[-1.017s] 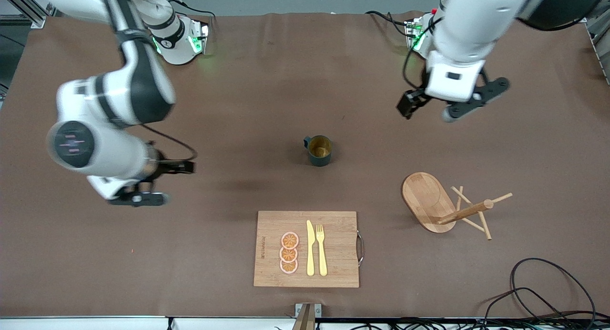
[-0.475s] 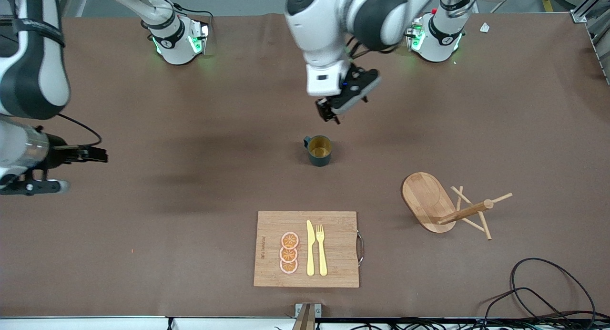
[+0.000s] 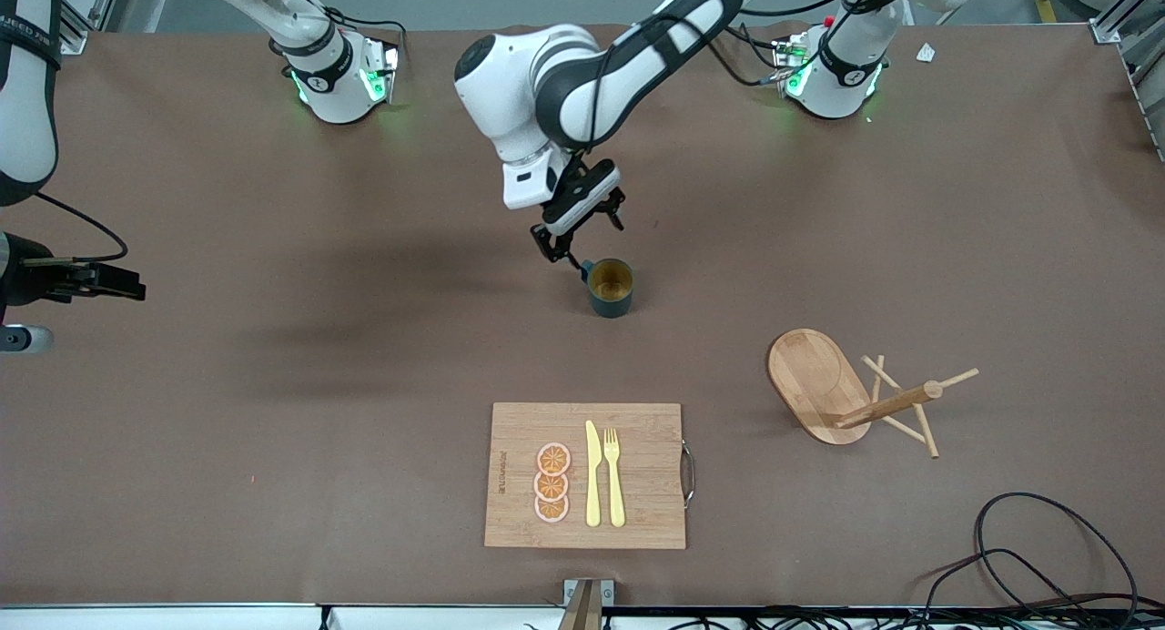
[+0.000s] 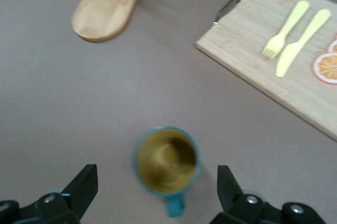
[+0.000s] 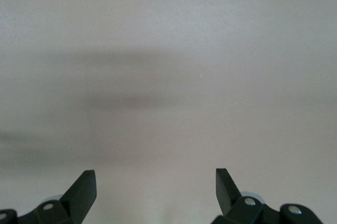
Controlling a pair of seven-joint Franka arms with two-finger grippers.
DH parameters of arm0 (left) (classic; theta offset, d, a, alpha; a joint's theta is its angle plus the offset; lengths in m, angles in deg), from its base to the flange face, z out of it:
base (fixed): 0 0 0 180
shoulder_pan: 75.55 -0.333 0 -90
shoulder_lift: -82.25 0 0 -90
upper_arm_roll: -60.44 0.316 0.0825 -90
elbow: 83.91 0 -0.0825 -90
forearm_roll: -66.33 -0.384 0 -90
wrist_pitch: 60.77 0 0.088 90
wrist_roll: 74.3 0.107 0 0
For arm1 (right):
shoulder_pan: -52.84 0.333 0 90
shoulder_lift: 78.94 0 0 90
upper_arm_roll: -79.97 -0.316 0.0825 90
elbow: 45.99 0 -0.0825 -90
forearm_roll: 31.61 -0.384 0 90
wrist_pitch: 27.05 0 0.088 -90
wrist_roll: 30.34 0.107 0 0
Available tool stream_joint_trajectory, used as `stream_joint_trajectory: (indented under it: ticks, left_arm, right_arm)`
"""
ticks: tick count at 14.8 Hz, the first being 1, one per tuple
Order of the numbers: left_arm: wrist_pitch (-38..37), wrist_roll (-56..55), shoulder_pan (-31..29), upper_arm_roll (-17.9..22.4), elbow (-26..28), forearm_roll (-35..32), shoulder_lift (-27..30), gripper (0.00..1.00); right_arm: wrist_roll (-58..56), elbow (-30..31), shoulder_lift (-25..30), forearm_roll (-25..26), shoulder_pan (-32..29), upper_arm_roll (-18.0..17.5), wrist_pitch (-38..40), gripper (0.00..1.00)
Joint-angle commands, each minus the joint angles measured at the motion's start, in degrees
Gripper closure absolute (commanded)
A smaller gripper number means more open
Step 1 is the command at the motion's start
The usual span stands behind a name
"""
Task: Pass cup and hang on rack
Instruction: 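Lower the left gripper to the mug handle while the right gripper withdraws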
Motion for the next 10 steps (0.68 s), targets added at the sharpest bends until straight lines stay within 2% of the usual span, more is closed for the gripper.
stream_joint_trajectory:
  ticks: [1,6,10]
  left_arm:
    - [1.38,-4.34,2.76,1.21,-3.05,-4.69,-4.74,0.00]
    - [5.16,-9.36,11.02,9.55,-4.11,-5.85,-10.63,0.00]
    - [5.52,-10.51,13.57,12.02,-4.11,-5.94,-13.63,0.00]
  right_arm:
    - [-0.11,-2.04,0.35,1.27,-0.51,-1.15,1.86,0.00]
    - [0.15,-1.51,0.35,-0.75,-0.86,-1.15,2.91,0.00]
    - [3.12,-1.16,1.75,-3.47,-0.51,-1.24,4.40,0.00]
